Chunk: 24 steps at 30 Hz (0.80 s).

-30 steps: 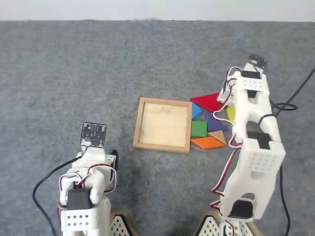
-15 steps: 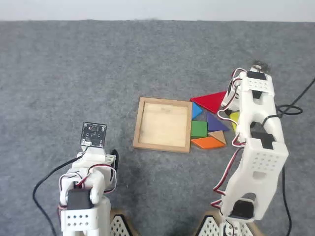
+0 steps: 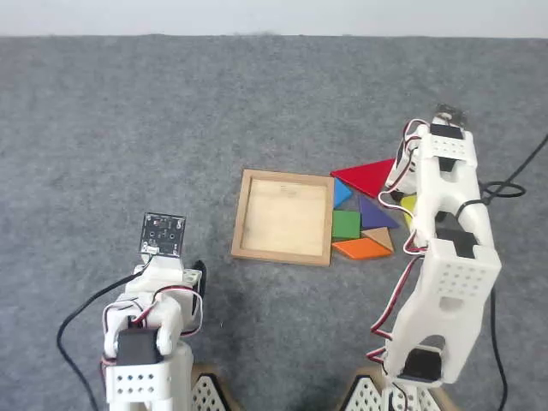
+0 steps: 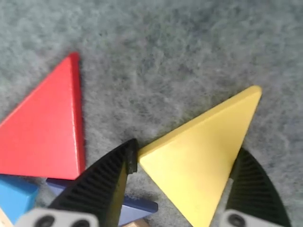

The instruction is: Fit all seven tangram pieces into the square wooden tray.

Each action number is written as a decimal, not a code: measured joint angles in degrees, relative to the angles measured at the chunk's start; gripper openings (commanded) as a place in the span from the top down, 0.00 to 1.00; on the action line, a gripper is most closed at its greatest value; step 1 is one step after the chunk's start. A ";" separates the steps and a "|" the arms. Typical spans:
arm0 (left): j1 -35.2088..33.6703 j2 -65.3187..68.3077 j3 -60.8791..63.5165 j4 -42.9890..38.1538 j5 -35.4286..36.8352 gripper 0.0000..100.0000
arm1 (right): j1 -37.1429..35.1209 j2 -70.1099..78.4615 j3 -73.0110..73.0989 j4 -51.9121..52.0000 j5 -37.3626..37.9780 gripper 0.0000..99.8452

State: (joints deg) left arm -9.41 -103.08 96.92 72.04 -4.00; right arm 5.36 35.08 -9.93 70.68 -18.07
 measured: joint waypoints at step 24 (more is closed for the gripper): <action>0.00 0.00 0.00 0.00 0.00 0.85 | -8.44 -14.86 0.35 6.07 10.90 0.74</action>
State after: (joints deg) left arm -9.41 -103.08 96.92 72.04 -4.00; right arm -3.08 20.22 -9.58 76.75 -7.16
